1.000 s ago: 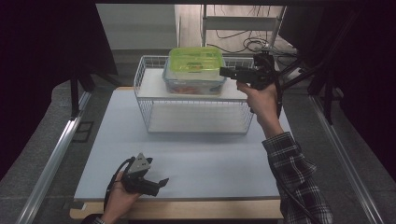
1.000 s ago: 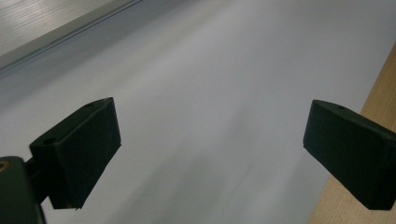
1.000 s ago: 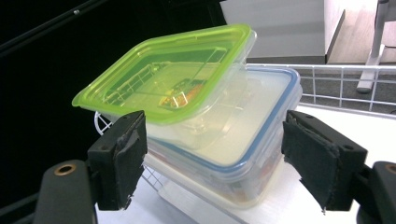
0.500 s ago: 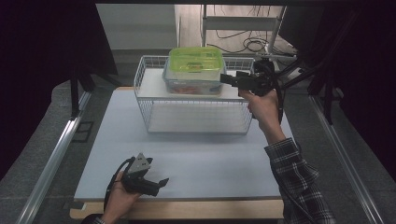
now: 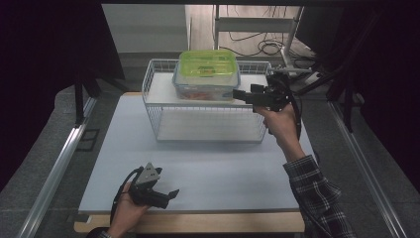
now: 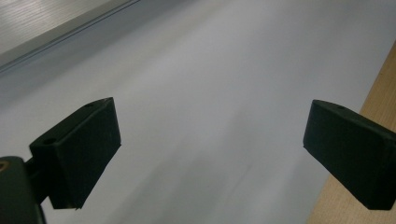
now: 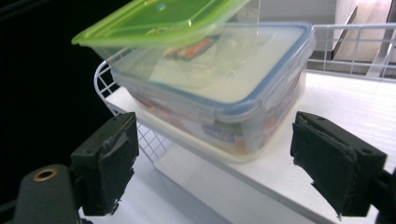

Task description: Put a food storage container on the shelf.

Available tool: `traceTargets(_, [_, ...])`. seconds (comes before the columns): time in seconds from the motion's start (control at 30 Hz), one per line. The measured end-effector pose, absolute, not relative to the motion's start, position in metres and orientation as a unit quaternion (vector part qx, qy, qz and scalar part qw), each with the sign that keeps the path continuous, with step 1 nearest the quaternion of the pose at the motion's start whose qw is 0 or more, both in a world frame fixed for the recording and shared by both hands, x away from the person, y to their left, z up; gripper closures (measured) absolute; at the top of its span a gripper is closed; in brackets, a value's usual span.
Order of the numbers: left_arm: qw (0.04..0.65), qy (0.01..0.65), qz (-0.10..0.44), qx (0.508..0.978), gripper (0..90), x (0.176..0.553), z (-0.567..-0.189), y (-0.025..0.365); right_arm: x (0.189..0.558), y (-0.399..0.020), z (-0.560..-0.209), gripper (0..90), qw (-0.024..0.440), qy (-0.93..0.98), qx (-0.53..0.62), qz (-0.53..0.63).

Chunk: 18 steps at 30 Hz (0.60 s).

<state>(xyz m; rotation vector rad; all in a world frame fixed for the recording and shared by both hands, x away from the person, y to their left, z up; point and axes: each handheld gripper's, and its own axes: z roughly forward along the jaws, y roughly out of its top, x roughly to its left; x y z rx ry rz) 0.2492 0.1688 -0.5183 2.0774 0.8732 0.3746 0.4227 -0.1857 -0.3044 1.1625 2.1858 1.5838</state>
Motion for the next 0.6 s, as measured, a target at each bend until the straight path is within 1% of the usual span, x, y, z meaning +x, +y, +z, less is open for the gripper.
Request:
traceTargets(0.3, [0.416,0.346,0.149,0.828,4.0,0.249,-0.518,0.169,0.411,-0.186,-0.317,11.3,0.106,0.753,0.378,0.528])
traceTargets(0.6, [0.420,0.345,0.148,0.826,3.9,0.249,-0.518,0.168,0.399,-0.189,-0.333,8.7,0.120,0.767,0.362,0.516])
